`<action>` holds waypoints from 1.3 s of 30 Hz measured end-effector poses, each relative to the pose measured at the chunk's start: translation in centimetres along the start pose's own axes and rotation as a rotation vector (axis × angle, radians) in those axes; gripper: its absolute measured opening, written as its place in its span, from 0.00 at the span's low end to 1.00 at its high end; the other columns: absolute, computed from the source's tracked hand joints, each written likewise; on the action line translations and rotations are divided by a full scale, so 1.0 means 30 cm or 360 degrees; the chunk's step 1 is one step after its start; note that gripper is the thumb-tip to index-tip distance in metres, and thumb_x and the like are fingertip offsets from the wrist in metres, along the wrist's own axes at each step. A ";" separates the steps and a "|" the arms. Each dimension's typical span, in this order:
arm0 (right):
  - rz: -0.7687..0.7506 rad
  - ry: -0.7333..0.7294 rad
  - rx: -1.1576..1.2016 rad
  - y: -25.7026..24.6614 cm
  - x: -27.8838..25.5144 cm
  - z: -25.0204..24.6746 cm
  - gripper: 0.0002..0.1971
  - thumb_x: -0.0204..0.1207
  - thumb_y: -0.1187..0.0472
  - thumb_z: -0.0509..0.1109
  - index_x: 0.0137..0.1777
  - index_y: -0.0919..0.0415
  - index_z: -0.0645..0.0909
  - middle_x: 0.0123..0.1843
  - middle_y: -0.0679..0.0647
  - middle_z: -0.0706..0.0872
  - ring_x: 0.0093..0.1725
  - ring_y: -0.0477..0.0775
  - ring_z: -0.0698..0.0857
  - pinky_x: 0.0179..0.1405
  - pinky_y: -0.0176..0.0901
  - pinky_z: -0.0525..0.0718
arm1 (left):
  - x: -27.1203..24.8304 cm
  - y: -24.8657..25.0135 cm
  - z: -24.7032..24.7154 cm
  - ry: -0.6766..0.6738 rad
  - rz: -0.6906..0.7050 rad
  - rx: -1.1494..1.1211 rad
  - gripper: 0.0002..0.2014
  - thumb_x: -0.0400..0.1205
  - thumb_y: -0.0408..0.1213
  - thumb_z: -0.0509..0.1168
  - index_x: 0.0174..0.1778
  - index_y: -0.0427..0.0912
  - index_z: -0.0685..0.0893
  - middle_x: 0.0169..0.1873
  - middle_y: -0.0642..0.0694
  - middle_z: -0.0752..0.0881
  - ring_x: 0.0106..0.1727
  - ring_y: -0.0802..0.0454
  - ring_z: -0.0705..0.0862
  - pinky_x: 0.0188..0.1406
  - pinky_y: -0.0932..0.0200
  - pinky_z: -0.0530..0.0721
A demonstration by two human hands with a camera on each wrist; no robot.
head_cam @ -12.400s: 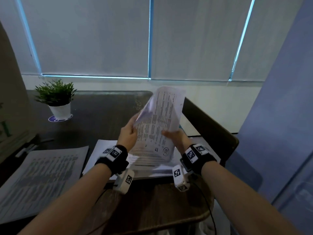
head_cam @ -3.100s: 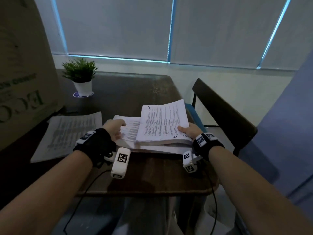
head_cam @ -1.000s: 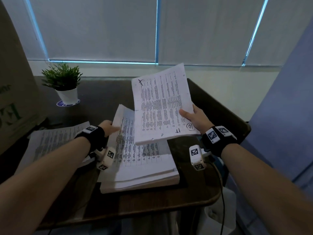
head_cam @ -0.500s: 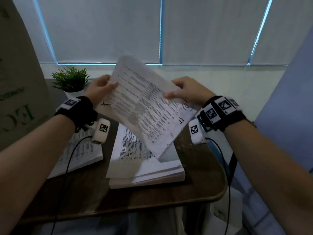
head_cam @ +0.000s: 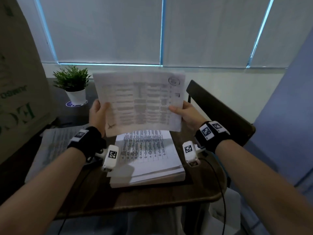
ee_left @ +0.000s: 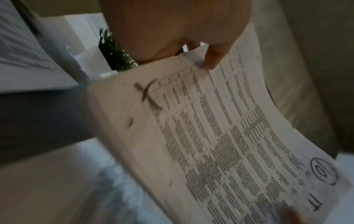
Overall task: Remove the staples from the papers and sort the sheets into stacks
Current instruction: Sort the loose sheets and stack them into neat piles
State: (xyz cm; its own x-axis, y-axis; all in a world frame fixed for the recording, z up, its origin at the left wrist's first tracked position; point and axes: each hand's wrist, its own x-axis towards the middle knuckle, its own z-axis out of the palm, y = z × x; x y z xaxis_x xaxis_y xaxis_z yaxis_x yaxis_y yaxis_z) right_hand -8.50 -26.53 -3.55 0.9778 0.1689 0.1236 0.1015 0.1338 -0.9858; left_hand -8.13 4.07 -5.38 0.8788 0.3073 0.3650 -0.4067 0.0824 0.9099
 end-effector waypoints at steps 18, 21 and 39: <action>0.0220 0.0228 0.0032 0.076 -0.033 0.029 0.15 0.78 0.65 0.74 0.63 0.68 0.82 0.56 0.65 0.90 0.55 0.67 0.90 0.59 0.69 0.85 | -0.024 -0.060 0.008 -0.0147 -0.0349 0.0449 0.07 0.83 0.30 0.60 0.56 0.39 0.78 0.47 0.47 0.84 0.50 0.47 0.84 0.43 0.57 0.81; 0.0201 0.0424 0.0012 0.044 0.016 0.012 0.12 0.80 0.68 0.71 0.62 0.70 0.81 0.51 0.61 0.91 0.47 0.59 0.91 0.50 0.57 0.90 | 0.019 -0.027 0.003 -0.0079 -0.0423 0.0183 0.13 0.83 0.43 0.62 0.56 0.38 0.81 0.45 0.45 0.88 0.47 0.43 0.84 0.45 0.54 0.82; 0.0401 0.0180 0.0419 -0.022 -0.033 -0.043 0.33 0.66 0.70 0.77 0.74 0.71 0.76 0.69 0.69 0.83 0.68 0.66 0.83 0.70 0.60 0.80 | -0.053 0.150 0.262 -0.0093 -0.0558 -0.0228 0.18 0.79 0.21 0.59 0.66 0.29 0.76 0.57 0.33 0.85 0.54 0.37 0.86 0.52 0.44 0.86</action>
State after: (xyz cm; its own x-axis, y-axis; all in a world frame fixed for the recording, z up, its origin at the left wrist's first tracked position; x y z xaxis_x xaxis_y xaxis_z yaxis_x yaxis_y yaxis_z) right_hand -9.29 -28.04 -3.17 0.9817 0.1213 -0.1468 -0.1807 0.3506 -0.9189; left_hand -9.39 -3.49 -0.31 0.9818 0.1829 0.0510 -0.1061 0.3058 0.9462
